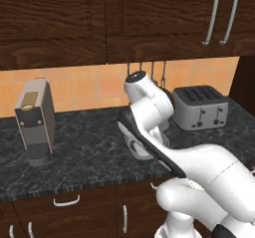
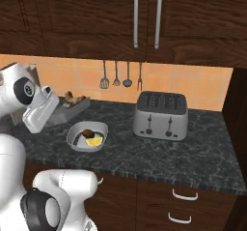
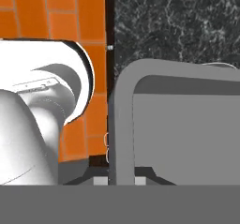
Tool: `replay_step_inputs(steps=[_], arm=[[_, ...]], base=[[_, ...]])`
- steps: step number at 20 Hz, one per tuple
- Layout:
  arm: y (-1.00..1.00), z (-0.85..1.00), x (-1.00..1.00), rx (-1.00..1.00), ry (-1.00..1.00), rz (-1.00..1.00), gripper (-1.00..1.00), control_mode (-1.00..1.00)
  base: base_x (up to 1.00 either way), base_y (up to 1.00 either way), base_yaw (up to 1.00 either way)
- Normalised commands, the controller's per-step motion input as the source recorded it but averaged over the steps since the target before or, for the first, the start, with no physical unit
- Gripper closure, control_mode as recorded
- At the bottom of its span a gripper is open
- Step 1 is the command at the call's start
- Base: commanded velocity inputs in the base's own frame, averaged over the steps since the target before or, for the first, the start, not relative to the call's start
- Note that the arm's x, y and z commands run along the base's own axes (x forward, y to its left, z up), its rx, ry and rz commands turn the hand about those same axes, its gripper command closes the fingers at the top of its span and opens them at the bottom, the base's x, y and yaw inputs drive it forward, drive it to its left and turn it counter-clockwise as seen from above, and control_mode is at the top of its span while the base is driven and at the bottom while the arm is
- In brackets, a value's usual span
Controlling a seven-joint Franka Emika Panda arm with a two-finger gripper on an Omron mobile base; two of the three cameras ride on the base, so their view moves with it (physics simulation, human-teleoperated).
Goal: Take the meat container that has the steak and place it on the second highest rack of the freezer. Then take the vegetable container that has the mushroom and lemon wedge and place it on the highest rack of the freezer.
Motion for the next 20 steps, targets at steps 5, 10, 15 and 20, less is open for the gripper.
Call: replay_step_inputs(steps=[5,10,15,20], arm=[[-1.0,0.12,0.0,0.29,-0.13,0.06,1.0,-1.0],[-0.67,0.17,-0.23,0.23,-0.01,0.03,1.0,-1.0],[-0.04,0.07,-0.44,0.03,0.0,0.0,1.0,-1.0],[0.08,0.21,-0.24,0.01,0.0,0.0,1.0,-1.0]], base=[[0.0,0.0,0.0],[0.0,0.0,0.0],[0.0,0.0,0.0],[0.0,0.0,0.0]])
